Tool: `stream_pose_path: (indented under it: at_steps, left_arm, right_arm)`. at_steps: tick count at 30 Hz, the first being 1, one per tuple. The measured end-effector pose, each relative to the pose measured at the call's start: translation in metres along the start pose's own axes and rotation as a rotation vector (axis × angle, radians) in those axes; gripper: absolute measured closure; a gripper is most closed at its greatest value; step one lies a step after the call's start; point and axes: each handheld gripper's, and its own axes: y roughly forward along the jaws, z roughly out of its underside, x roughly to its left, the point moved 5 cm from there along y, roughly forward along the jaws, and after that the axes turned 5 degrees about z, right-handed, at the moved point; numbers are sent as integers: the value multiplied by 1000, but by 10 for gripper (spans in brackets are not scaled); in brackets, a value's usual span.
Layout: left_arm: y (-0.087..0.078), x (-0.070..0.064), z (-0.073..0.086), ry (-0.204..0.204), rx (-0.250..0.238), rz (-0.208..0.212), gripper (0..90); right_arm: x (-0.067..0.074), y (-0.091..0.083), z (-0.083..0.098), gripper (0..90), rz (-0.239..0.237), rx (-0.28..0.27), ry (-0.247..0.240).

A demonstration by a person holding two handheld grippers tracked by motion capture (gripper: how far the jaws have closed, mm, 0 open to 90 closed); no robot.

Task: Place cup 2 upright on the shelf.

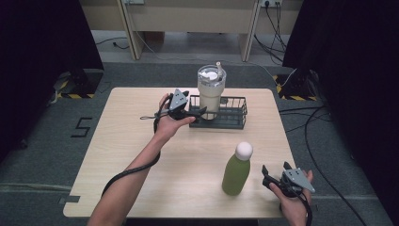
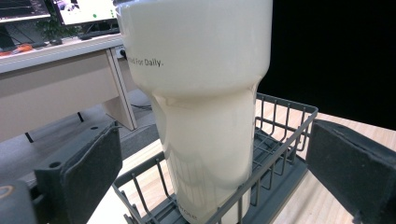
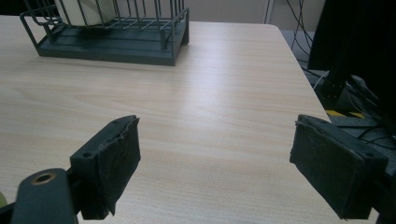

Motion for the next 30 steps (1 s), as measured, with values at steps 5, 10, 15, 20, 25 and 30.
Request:
stream_pose_path:
  at_steps: [5,10,15,20,25,30]
  left_arm:
    - [-3,-2,2,3,1,0,29]
    - [-7,-4,2,3,-4,-2,29]
    - [-17,-6,-2,2,-22,3,29]
    - [-27,-9,-1,9,-20,-1,31]
    - [-38,-9,1,11,-18,-10,32]
    - [-48,-7,6,14,-12,-16,32]
  right_arm:
    - [0,0,-2,159,-2,-6,1]
    - [0,-4,-7,159,-10,-25,-8]
    - [4,-13,-12,159,-19,-43,-17]
    - [10,-26,-22,159,-49,-77,-34]
    - [16,-36,-25,159,-74,-92,-49]
    - [23,-42,-26,159,-99,-97,-53]
